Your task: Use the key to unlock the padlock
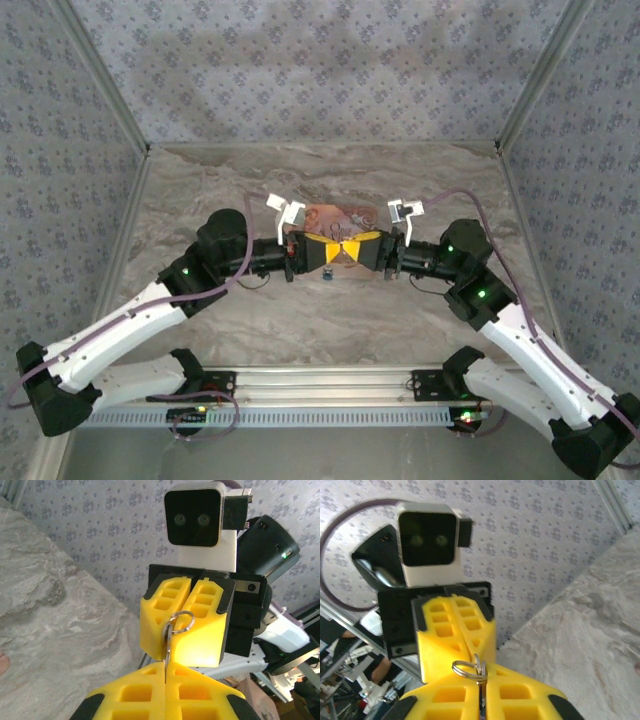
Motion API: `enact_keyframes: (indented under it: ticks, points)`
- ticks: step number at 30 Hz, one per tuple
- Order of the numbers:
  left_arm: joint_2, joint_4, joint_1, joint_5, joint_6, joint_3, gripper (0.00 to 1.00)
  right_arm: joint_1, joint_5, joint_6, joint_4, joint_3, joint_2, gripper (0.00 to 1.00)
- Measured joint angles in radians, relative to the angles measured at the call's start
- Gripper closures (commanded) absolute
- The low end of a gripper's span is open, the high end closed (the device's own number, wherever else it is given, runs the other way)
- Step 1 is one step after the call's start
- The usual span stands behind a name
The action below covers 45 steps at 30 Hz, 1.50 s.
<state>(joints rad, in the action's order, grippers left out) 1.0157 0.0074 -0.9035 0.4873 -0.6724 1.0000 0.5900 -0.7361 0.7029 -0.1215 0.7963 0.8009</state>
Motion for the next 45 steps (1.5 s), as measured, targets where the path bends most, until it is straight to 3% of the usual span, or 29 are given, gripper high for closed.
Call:
enact_keyframes:
  ticks: [2, 5, 6, 11, 17, 29, 34, 41, 45]
  points:
    - [0.008, -0.05, 0.0, -0.01, 0.012, 0.028, 1.0, -0.021, -0.008, -0.043, 0.068, 0.016, -0.002, 0.84]
    - [0.018, -0.12, 0.0, -0.016, 0.029, 0.072, 1.0, -0.06, 0.0, -0.114, 0.18, 0.043, -0.006, 0.64]
    - [0.023, -0.15, 0.0, -0.016, 0.037, 0.093, 1.0, -0.074, 0.009, -0.14, 0.227, 0.053, -0.007, 0.62]
    - [0.082, -0.292, 0.0, -0.012, 0.079, 0.207, 1.0, -0.104, 0.025, -0.232, 0.369, 0.082, -0.026, 0.6]
    - [0.159, -0.411, 0.0, 0.031, 0.116, 0.273, 1.0, -0.1, -0.003, -0.255, 0.384, 0.101, -0.034, 0.5]
    - [0.187, -0.453, 0.0, 0.095, 0.132, 0.28, 1.0, -0.041, -0.04, -0.244, 0.331, 0.106, -0.003, 0.53]
    - [0.187, -0.453, 0.0, 0.103, 0.136, 0.282, 1.0, -0.035, -0.04, -0.245, 0.327, 0.106, 0.0, 0.65]
    - [0.185, -0.454, 0.0, 0.103, 0.142, 0.282, 1.0, -0.031, -0.053, -0.248, 0.325, 0.106, 0.0, 0.65]
    - [0.179, -0.453, 0.0, 0.103, 0.142, 0.282, 1.0, -0.031, -0.058, -0.247, 0.324, 0.104, 0.0, 0.74]
